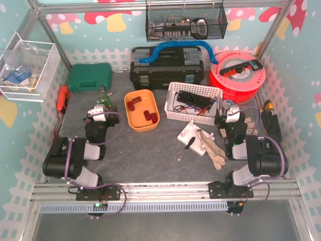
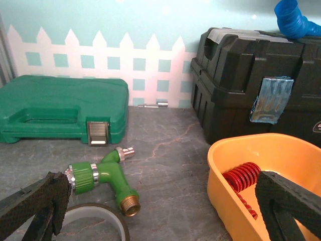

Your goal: Install the large spring

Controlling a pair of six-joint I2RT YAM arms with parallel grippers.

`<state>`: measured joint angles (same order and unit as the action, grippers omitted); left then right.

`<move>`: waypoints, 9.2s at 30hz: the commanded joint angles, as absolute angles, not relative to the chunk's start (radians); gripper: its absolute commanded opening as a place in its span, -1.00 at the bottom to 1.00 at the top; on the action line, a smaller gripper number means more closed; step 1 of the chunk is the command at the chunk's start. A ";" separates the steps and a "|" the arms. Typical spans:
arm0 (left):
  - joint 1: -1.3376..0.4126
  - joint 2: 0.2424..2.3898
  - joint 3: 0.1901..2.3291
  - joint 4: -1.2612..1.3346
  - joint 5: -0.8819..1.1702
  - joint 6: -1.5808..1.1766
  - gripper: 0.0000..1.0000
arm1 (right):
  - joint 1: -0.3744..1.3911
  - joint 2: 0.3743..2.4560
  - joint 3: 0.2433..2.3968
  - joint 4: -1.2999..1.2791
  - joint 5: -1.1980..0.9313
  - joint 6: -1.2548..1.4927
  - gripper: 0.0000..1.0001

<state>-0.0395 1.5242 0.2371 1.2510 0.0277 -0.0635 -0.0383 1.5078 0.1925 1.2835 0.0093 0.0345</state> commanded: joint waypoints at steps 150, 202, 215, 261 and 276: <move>-0.675 1.117 0.337 0.562 0.118 -0.382 0.99 | -0.044 1.264 0.896 -0.275 0.569 0.510 -1.00; -1.203 1.752 0.777 0.299 -0.256 -0.465 -0.29 | 0.164 0.706 0.443 -0.003 -0.068 0.442 0.77; -1.203 1.844 0.855 0.256 -0.224 -0.475 -0.28 | 0.163 0.730 0.439 0.003 -0.071 0.445 0.77; -1.186 1.417 0.677 0.172 -0.501 -0.611 -1.00 | 0.204 0.880 0.575 -0.051 -0.162 0.452 0.77; -0.693 0.770 0.242 -0.208 -0.637 -1.307 -1.00 | 0.217 0.857 0.503 -0.005 -0.133 0.437 0.78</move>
